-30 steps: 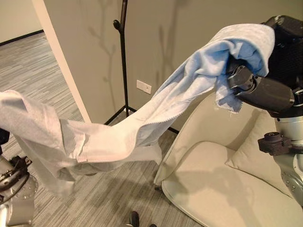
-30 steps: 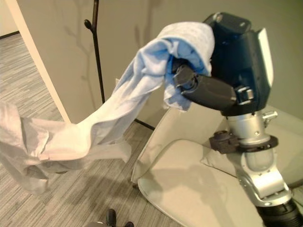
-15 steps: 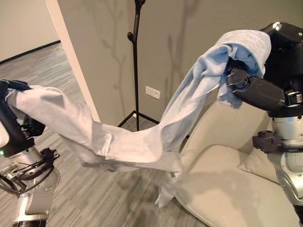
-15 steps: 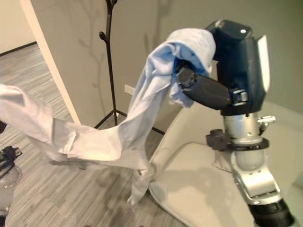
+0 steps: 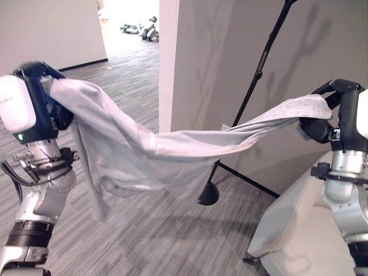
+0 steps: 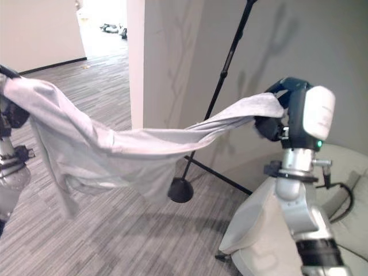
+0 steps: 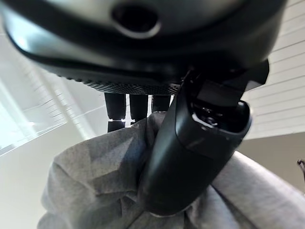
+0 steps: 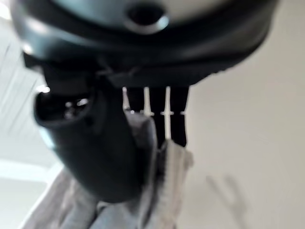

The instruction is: Hang the clothes on the sofa on the clothes rack.

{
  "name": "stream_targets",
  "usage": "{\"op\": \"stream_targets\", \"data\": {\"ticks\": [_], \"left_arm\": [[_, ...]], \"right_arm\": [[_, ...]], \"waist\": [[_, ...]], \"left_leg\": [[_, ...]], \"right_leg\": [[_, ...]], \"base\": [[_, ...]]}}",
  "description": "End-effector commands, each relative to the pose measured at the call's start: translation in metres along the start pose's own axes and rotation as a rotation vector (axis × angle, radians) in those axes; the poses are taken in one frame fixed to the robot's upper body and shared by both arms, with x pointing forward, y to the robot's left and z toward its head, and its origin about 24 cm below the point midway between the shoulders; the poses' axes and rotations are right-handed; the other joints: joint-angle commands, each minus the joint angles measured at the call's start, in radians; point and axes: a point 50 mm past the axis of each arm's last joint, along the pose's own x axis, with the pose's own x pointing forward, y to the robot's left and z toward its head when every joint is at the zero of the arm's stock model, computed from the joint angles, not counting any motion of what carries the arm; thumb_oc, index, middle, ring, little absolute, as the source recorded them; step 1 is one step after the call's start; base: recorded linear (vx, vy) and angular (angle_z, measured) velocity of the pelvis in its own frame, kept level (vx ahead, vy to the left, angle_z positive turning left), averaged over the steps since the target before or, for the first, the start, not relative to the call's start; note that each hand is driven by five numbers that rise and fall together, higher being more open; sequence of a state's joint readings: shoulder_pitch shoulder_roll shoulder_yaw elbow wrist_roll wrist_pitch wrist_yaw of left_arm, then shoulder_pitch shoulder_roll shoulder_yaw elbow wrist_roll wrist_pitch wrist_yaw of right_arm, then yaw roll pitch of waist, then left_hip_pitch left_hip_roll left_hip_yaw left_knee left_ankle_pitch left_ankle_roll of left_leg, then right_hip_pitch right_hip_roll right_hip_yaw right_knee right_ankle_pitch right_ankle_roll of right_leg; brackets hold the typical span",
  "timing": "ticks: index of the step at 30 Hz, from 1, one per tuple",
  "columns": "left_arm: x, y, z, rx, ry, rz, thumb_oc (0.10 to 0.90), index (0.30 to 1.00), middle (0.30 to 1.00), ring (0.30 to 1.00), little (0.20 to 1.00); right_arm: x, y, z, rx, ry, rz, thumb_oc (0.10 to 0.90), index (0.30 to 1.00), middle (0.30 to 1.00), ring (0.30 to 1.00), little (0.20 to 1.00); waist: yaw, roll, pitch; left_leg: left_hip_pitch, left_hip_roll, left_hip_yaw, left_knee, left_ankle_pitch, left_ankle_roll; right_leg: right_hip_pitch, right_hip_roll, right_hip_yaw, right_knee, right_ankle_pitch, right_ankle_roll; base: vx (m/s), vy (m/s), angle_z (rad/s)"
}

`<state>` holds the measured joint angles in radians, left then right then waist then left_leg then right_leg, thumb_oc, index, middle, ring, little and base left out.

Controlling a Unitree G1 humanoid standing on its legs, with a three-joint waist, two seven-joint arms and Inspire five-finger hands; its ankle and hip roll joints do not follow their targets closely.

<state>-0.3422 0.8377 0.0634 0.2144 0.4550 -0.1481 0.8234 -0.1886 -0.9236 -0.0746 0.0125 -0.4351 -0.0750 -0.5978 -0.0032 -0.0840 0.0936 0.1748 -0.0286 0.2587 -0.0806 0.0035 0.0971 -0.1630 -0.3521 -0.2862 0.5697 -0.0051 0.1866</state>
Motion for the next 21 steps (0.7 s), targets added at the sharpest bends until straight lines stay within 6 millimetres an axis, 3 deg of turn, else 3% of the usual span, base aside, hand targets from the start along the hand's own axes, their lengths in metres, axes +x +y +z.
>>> {"op": "stream_targets", "data": {"ticks": [1,2,3,4,6,7,9,11,12,13,14,16,19,20,21], "left_arm": [[0.041,0.015,0.012,-0.006,-0.079,0.143,0.4,0.3,0.3,0.3,0.3],[0.044,0.017,0.009,-0.001,-0.068,0.147,0.4,0.3,0.3,0.3,0.3],[0.045,0.017,0.008,-0.009,-0.053,0.156,0.4,0.3,0.3,0.3,0.3],[0.045,0.016,0.008,-0.01,-0.053,0.156,0.4,0.3,0.3,0.3,0.3],[0.042,0.009,0.006,-0.036,-0.026,0.133,0.4,0.3,0.3,0.3,0.3],[0.041,0.005,0.004,-0.029,-0.022,0.11,0.4,0.3,0.3,0.3,0.3],[0.044,0.003,0.006,-0.017,-0.035,0.097,0.4,0.3,0.3,0.3,0.3],[0.044,-0.001,0.002,-0.008,-0.019,0.069,0.4,0.3,0.3,0.3,0.3],[0.044,-0.002,0.003,-0.024,-0.014,0.068,0.4,0.3,0.3,0.3,0.3],[0.044,-0.007,0.006,-0.058,-0.011,0.038,0.4,0.3,0.3,0.3,0.3],[0.044,-0.007,0.006,-0.058,-0.01,0.038,0.4,0.3,0.3,0.3,0.3],[0.046,-0.014,0.011,-0.091,-0.006,0.019,0.4,0.3,0.3,0.3,0.3],[0.06,-0.014,0.019,-0.095,-0.035,0.012,0.4,0.3,0.3,0.3,0.3],[0.061,-0.014,0.019,-0.095,-0.035,0.014,0.4,0.3,0.3,0.3,0.3],[0.07,-0.012,0.018,-0.075,-0.035,0.023,0.4,0.3,0.3,0.3,0.3]], "right_arm": [[0.054,-0.052,-0.006,-0.181,-0.06,-0.298,0.4,0.3,0.3,0.3,0.3],[0.057,-0.056,-0.015,-0.282,-0.058,-0.282,0.4,0.3,0.3,0.3,0.3],[0.057,-0.061,-0.028,-0.375,-0.037,-0.263,0.4,0.3,0.3,0.3,0.3],[0.057,-0.061,-0.028,-0.376,-0.037,-0.263,0.4,0.3,0.3,0.3,0.3],[0.056,-0.07,-0.041,-0.435,0.007,-0.273,0.4,0.3,0.3,0.3,0.3],[0.054,-0.079,-0.05,-0.518,0.02,-0.276,0.4,0.3,0.3,0.3,0.3],[0.052,-0.089,-0.06,-0.603,0.036,-0.264,0.4,0.3,0.3,0.3,0.3],[0.048,-0.093,-0.071,-0.659,0.059,-0.221,0.4,0.3,0.3,0.3,0.3],[0.048,-0.094,-0.073,-0.658,0.07,-0.215,0.4,0.3,0.3,0.3,0.3],[0.053,-0.096,-0.075,-0.655,0.072,-0.208,0.4,0.3,0.3,0.3,0.3],[0.053,-0.096,-0.075,-0.655,0.071,-0.208,0.4,0.3,0.3,0.3,0.3],[0.057,-0.096,-0.078,-0.65,0.086,-0.205,0.4,0.3,0.3,0.3,0.3],[0.064,-0.101,-0.08,-0.664,0.099,-0.219,0.4,0.3,0.3,0.3,0.3],[0.066,-0.101,-0.08,-0.662,0.099,-0.222,0.4,0.3,0.3,0.3,0.3],[0.068,-0.103,-0.082,-0.65,0.115,-0.234,0.4,0.3,0.3,0.3,0.3]], "waist": [[0.005,0.03,-0.113],[-0.001,0.029,-0.11],[-0.011,0.031,-0.101],[-0.008,0.033,-0.101],[-0.026,0.029,-0.095],[-0.042,0.022,-0.092],[-0.054,0.011,-0.099],[-0.058,-0.012,-0.127],[-0.061,-0.013,-0.138],[-0.068,-0.002,-0.157],[-0.07,0.001,-0.158],[-0.072,0.009,-0.164],[-0.07,0.025,-0.174],[-0.073,0.027,-0.172],[-0.073,0.033,-0.177]], "left_leg": [[-0.004,0.028,-0.069,-0.003,-0.108,-0.081],[0.001,0.034,-0.071,-0.003,-0.116,-0.088],[-0.004,0.041,-0.061,0.006,-0.114,-0.093],[-0.005,0.042,-0.06,0.007,-0.115,-0.093],[0.007,0.05,-0.08,0.014,-0.133,-0.102],[0.013,0.057,-0.096,0.02,-0.14,-0.112],[0.032,0.071,-0.111,0.03,-0.162,-0.126],[0.068,0.09,-0.12,0.041,-0.194,-0.144],[0.08,0.116,-0.126,0.048,-0.199,-0.152],[0.087,0.179,-0.137,0.078,-0.197,-0.17],[0.085,0.184,-0.139,0.08,-0.199,-0.173],[0.068,0.217,-0.154,0.118,-0.165,-0.19],[0.04,0.258,-0.174,0.187,-0.061,-0.218],[0.037,0.262,-0.177,0.19,-0.061,-0.221],[0.027,0.281,-0.178,0.219,-0.005,-0.231]], "right_leg": [[0.084,0.101,-0.07,-0.214,-0.065,-0.04],[0.07,0.109,-0.067,-0.264,-0.053,-0.038],[0.046,0.115,-0.042,-0.352,0.001,-0.032],[0.048,0.117,-0.041,-0.358,0.005,-0.031],[0.031,0.111,0.04,-0.431,0.058,0.003],[0.017,0.082,0.1,-0.474,0.115,0.025],[0.008,0.055,0.149,-0.508,0.166,0.048],[0.043,0.069,0.156,-0.537,0.147,0.056],[0.044,0.095,0.16,-0.523,0.127,0.046],[0.046,0.161,0.142,-0.488,0.074,0.015],[0.045,0.164,0.139,-0.487,0.072,0.012],[0.055,0.202,0.125,-0.488,0.05,-0.009],[0.087,0.255,0.11,-0.521,0.024,-0.043],[0.089,0.258,0.107,-0.525,0.026,-0.046],[0.11,0.281,0.101,-0.546,0.011,-0.062]], "base": [[0.23,-0.008,0.03],[0.24,-0.066,-0.1],[0.06,-0.082,-0.15],[0.09,-0.106,-0.2],[0.21,-0.135,0.15],[0.3,-0.208,0.41],[0.37,-0.251,0.63],[0.42,-0.29,0.47],[0.46,-0.464,0.37],[0.36,-0.407,0.24],[0.33,-0.411,-0.04],[0.16,-0.223,-0.18],[0.19,-0.263,-0.2],[0.2,-0.263,-0.15],[0.17,-0.205,-0.2]]}}
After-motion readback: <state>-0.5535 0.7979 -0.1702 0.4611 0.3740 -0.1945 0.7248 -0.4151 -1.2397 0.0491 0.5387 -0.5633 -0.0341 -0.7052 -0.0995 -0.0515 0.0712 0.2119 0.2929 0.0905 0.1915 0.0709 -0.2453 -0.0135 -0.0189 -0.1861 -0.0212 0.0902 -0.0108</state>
